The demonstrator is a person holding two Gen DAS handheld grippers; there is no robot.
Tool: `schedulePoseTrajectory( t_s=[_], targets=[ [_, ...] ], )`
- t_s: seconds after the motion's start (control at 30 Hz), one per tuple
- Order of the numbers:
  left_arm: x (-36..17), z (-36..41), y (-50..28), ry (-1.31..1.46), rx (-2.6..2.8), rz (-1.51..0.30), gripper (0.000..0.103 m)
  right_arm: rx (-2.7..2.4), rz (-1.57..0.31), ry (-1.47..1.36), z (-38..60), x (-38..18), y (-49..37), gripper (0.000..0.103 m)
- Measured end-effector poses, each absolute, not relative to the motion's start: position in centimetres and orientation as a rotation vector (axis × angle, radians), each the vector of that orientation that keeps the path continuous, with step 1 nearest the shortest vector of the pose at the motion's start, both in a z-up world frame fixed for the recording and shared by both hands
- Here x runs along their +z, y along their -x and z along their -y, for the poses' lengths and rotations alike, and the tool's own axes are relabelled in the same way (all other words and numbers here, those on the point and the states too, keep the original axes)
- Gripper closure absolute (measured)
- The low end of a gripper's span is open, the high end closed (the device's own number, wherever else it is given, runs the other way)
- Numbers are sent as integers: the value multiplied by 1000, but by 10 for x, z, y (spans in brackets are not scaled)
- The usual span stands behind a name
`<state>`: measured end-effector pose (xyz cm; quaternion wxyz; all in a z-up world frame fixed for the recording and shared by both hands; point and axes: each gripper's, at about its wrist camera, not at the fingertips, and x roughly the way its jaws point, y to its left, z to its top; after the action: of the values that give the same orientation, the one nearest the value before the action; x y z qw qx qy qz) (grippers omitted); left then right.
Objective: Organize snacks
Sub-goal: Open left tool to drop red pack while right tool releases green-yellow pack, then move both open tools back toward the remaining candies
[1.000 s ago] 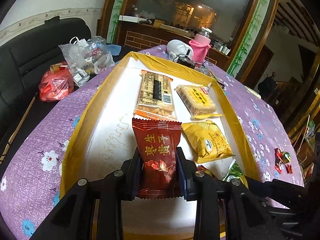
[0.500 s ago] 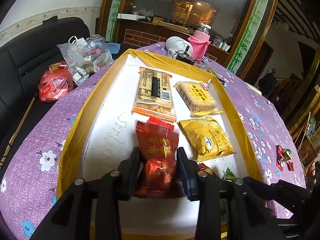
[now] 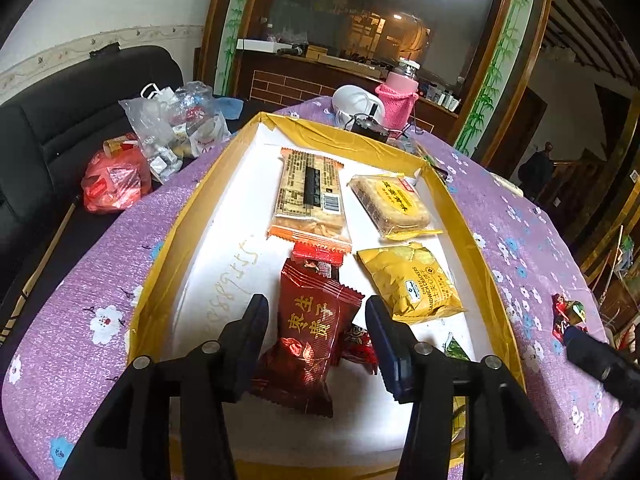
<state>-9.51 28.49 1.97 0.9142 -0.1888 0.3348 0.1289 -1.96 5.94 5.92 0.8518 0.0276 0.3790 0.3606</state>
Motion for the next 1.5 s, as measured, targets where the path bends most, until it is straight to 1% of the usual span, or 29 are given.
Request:
schedulePoseTrajectory(
  t_s=[0.4,0.67,0.83,1.0,1.2,1.37,1.5],
  targets=[
    [44,-262,99,331,253,-661,49,482,-758,-275,71,66,-23,60],
    [67,-202,87,236,127,-668,49,238,-762,-378,160,54,-48,57],
    [80,-150,70,172,16,-692,49,91,-767,-491,215,28,-60,57],
    [88,-83,41,135,-141,-755,49,52,-849,-635,243,1,-70,57],
    [84,-10,0,97,-270,-860,50,52,-846,-655,249,1,-65,57],
    [76,17,-29,43,-253,-898,50,41,-857,-667,253,-1,-64,57],
    [61,19,-56,49,-224,-953,50,23,-859,-673,255,-3,-64,57]
  ],
)
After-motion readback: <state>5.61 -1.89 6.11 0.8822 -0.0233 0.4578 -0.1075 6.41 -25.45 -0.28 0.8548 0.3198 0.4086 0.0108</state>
